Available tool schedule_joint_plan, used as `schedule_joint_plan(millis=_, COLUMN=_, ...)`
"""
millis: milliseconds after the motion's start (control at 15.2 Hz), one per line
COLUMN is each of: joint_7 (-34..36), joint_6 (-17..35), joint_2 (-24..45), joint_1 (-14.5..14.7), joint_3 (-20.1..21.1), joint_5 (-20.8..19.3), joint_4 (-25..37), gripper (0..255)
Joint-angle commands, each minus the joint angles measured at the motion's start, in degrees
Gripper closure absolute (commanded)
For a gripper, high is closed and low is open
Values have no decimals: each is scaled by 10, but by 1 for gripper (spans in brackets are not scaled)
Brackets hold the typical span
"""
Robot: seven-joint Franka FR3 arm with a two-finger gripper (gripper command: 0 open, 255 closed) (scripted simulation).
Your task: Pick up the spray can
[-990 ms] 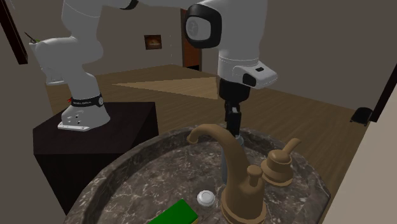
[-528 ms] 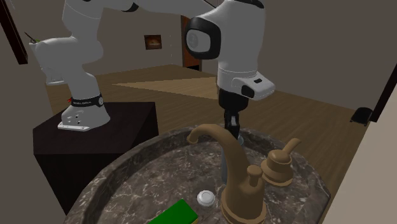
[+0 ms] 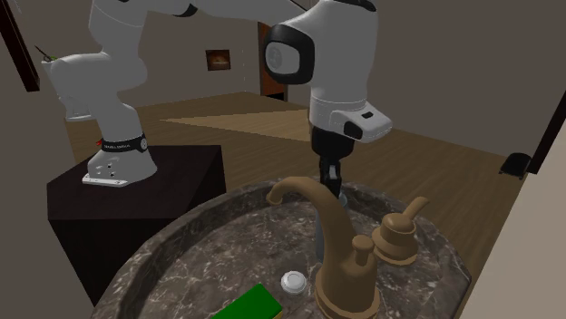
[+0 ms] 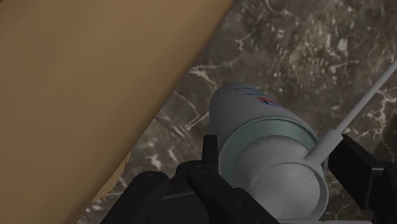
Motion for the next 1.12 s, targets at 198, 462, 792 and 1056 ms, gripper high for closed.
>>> schedule_joint_plan(millis=198, joint_7=4, joint_6=-22, joint_2=-13, joint_1=1, joint_3=-3, joint_5=-5, joint_4=8, gripper=255)
schedule_joint_plan(millis=462, joint_7=8, joint_6=-45, joint_2=-26, joint_1=2, joint_3=-5, joint_5=-9, joint_4=19, gripper=255)
schedule_joint_plan(millis=792, joint_7=14, joint_6=-75, joint_2=-40, joint_1=2, joint_3=-8, joint_5=-14, joint_4=36, gripper=255)
schedule_joint_plan(millis=1056, joint_7=16, joint_6=-89, joint_2=-45, joint_1=2, joint_3=-9, joint_5=-16, joint_4=45, gripper=255)
